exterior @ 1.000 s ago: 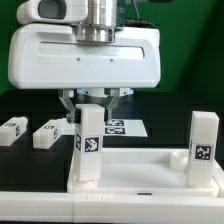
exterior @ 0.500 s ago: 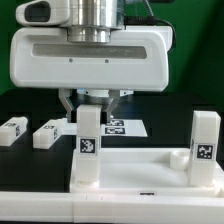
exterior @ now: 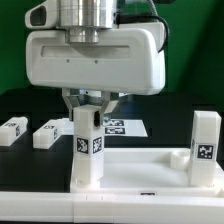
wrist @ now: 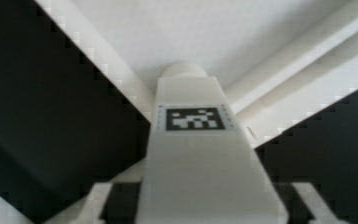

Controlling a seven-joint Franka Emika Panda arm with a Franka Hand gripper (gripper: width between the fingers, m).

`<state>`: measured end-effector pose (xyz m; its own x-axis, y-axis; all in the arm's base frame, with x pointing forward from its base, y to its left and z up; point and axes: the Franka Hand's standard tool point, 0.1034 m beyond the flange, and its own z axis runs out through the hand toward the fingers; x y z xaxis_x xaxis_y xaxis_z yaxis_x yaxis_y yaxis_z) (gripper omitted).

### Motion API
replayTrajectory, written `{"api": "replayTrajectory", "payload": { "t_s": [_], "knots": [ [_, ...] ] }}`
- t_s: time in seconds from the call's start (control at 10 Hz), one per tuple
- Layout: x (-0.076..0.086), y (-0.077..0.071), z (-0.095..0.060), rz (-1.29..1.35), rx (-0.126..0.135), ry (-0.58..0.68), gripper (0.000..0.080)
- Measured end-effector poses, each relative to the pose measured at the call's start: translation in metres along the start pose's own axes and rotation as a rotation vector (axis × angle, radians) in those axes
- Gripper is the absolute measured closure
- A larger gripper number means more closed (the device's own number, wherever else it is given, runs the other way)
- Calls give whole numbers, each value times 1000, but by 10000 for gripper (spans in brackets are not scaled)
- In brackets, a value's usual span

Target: Assemble desk

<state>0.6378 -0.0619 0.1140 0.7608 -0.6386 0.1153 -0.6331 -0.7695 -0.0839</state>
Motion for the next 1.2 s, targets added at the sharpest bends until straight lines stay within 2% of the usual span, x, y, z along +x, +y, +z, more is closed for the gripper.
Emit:
{"api": "replayTrajectory", "payload": {
  "t_s": [0.3,0.4,0.5,0.6,0.7,0.8,0.9,1.2],
  "knots": [
    [0,0,0,193,4,-2,509],
    [1,0,0,171,4,-1,509],
    [0,0,0,151,5,-2,452],
    [0,0,0,150,5,-2,313],
    [0,0,0,44,0,1,205],
    [-2,-2,0,-74,0,1,205],
    [-3,-4,0,-169,1,1,161],
    [-3,-4,0,-530,0,2,153]
  ]
}}
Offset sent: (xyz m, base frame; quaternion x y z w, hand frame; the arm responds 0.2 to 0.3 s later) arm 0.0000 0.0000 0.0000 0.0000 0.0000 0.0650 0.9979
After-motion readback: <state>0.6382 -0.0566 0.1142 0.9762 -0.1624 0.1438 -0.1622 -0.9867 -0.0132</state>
